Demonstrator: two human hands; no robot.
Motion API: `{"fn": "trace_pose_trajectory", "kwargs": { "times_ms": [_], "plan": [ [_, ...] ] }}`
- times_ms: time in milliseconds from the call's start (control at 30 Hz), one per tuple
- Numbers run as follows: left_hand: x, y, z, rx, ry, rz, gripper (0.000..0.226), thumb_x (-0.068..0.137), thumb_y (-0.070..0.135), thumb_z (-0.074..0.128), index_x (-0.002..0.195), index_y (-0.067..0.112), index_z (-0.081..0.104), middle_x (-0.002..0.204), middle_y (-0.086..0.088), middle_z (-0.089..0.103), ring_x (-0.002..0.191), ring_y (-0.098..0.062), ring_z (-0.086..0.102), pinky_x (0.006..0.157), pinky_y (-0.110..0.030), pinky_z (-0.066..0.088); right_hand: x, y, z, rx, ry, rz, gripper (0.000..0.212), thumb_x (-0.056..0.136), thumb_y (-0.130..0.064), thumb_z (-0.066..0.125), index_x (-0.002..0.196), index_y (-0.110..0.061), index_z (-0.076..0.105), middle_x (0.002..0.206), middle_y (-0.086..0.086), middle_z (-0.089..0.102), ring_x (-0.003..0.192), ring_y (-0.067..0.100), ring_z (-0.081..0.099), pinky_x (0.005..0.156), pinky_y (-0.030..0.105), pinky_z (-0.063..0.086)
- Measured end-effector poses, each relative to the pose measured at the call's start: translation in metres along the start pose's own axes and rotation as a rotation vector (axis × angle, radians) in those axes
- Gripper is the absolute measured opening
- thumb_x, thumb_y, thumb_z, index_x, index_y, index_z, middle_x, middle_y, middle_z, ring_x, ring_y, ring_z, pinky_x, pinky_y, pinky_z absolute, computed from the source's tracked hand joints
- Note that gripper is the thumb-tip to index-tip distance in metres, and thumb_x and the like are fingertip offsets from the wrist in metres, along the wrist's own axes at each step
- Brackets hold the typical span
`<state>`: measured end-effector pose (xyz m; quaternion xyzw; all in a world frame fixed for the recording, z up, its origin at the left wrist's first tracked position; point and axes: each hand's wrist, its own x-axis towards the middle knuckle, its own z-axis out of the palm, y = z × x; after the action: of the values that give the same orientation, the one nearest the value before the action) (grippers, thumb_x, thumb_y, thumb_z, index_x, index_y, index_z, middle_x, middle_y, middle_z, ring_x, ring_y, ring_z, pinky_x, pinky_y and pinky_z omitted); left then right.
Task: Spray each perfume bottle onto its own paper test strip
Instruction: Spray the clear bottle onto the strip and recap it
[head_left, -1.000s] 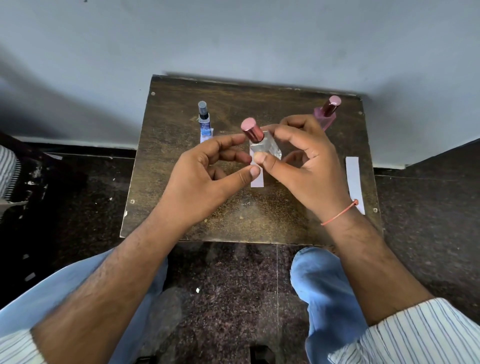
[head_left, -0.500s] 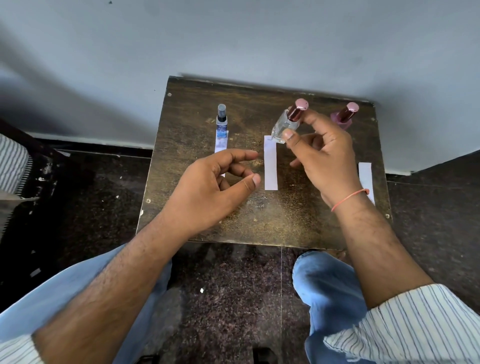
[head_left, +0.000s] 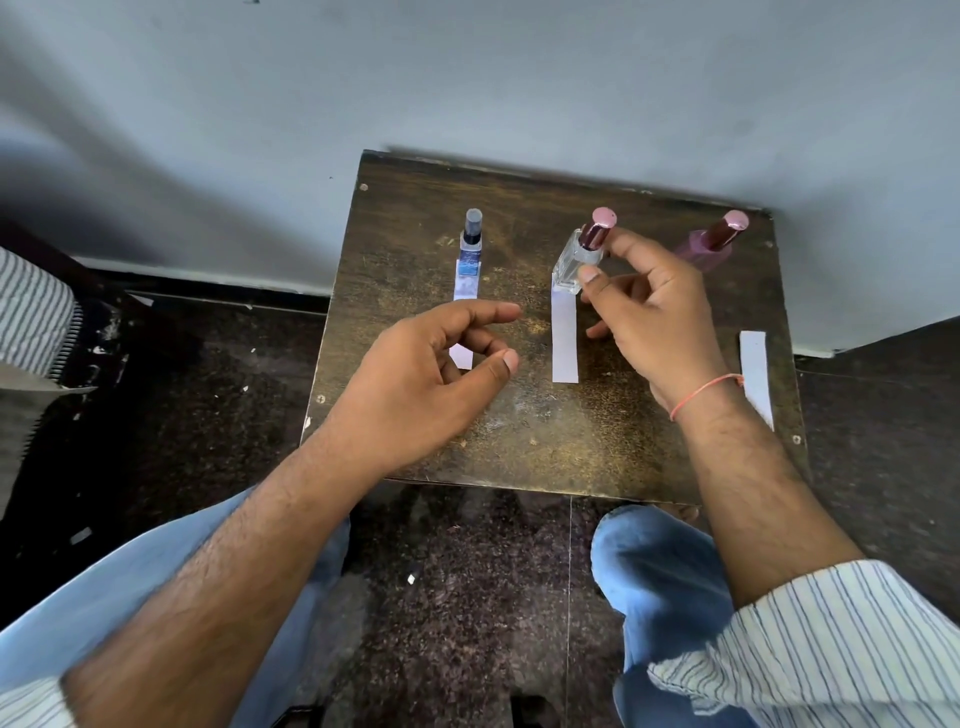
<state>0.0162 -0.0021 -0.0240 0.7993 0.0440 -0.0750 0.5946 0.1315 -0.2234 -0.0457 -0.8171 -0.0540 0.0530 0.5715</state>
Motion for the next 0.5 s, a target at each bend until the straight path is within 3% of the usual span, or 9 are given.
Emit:
{"fn": "trace_pose_trajectory", "kwargs": {
  "times_ms": [267, 400, 500],
  "plan": [
    [0.0003, 0.0010, -0.0010, 0.000, 0.012, 0.003, 0.036, 0.101, 0.021, 0.074, 0.135, 0.033, 0.070, 0.091, 0.017, 0.073, 0.044, -0.003, 0.042, 0.050, -0.009, 0.037, -0.0005, 0.0005, 0.0012, -0.024, 0.000, 0.028, 0.037, 0.102, -0.010, 0.074, 0.138, -0.020, 0.073, 0.130, 0.005, 0.074, 0.096, 0.049, 0.068, 0.057, 0.024, 0.062],
    [0.0007, 0.0005, -0.0002, 0.008, 0.009, 0.005, 0.035, 0.101, 0.022, 0.074, 0.134, 0.032, 0.071, 0.090, 0.019, 0.072, 0.043, -0.003, 0.042, 0.050, -0.009, 0.037, -0.0016, 0.0007, 0.0008, -0.022, -0.009, 0.031, 0.037, 0.102, -0.010, 0.074, 0.134, -0.028, 0.072, 0.129, 0.003, 0.074, 0.092, 0.047, 0.069, 0.059, 0.025, 0.063],
    [0.0014, -0.0006, -0.0003, 0.017, 0.012, 0.013, 0.029, 0.101, 0.023, 0.074, 0.128, 0.034, 0.073, 0.090, 0.019, 0.073, 0.044, -0.002, 0.042, 0.050, -0.010, 0.037, -0.0019, 0.0011, -0.0005, 0.003, -0.013, 0.015, 0.039, 0.101, -0.009, 0.076, 0.132, -0.031, 0.071, 0.131, 0.006, 0.071, 0.079, 0.027, 0.064, 0.063, 0.030, 0.066]
  ]
}}
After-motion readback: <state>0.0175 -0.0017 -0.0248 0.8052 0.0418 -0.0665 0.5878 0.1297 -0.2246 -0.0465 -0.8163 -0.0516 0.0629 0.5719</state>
